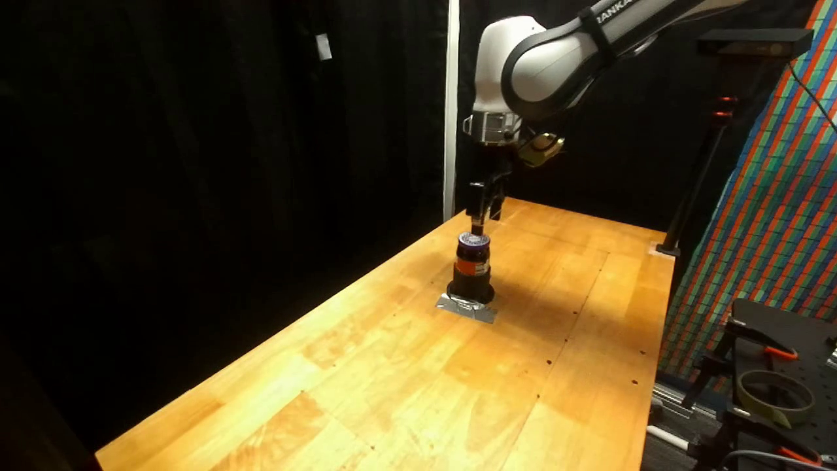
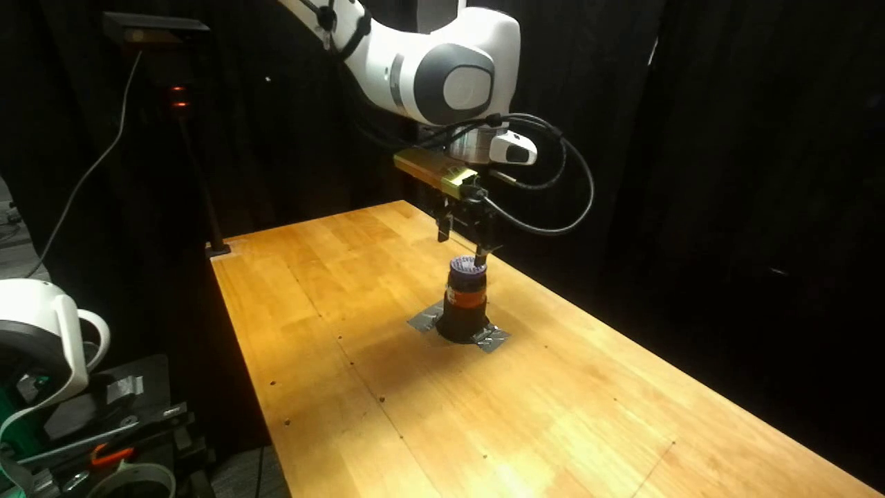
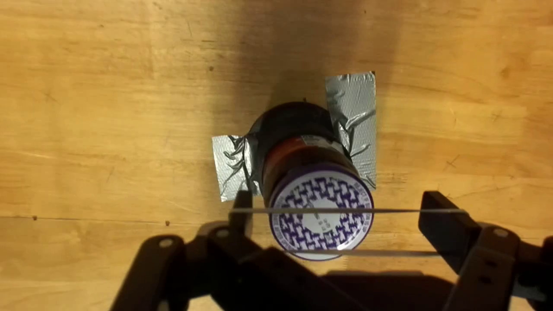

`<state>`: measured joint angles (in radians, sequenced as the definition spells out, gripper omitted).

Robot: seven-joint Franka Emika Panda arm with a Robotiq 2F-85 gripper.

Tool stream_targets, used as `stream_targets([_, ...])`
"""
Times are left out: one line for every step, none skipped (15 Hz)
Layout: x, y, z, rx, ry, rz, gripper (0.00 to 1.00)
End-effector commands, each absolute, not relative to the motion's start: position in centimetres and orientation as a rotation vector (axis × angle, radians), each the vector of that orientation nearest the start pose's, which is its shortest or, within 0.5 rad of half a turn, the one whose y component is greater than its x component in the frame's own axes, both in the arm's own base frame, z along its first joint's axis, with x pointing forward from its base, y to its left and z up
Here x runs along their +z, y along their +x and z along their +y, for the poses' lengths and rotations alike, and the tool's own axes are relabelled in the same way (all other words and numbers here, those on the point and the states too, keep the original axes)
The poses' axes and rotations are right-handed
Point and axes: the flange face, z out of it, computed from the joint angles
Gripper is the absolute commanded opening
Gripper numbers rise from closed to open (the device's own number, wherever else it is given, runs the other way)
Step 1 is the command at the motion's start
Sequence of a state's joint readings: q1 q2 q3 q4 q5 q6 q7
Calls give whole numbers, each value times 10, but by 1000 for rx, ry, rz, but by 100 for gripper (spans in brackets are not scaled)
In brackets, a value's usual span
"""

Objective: Put the rubber band around the brown cup

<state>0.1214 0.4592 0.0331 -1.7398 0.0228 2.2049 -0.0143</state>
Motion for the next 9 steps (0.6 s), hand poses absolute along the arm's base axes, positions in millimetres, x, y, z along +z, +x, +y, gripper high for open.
stream_targets([305,702,125,-22,-3139,-234,100])
stream_targets([302,711,130,-41,-3159,-231,100])
stream_targets([298,720,134,-57,-3176,-230,100])
stream_targets([295,726,136,-59,-3187,-228,100])
stream_targets([292,732,138,-58,-3201,-216,100])
stream_targets([289,737,138,-47,-3217,-211,100])
stream_targets([286,741,137,-31,-3237,-203,100])
stream_targets([283,743,136,12,-3258,-200,100])
stream_targets([279,744,136,57,-3277,-192,100])
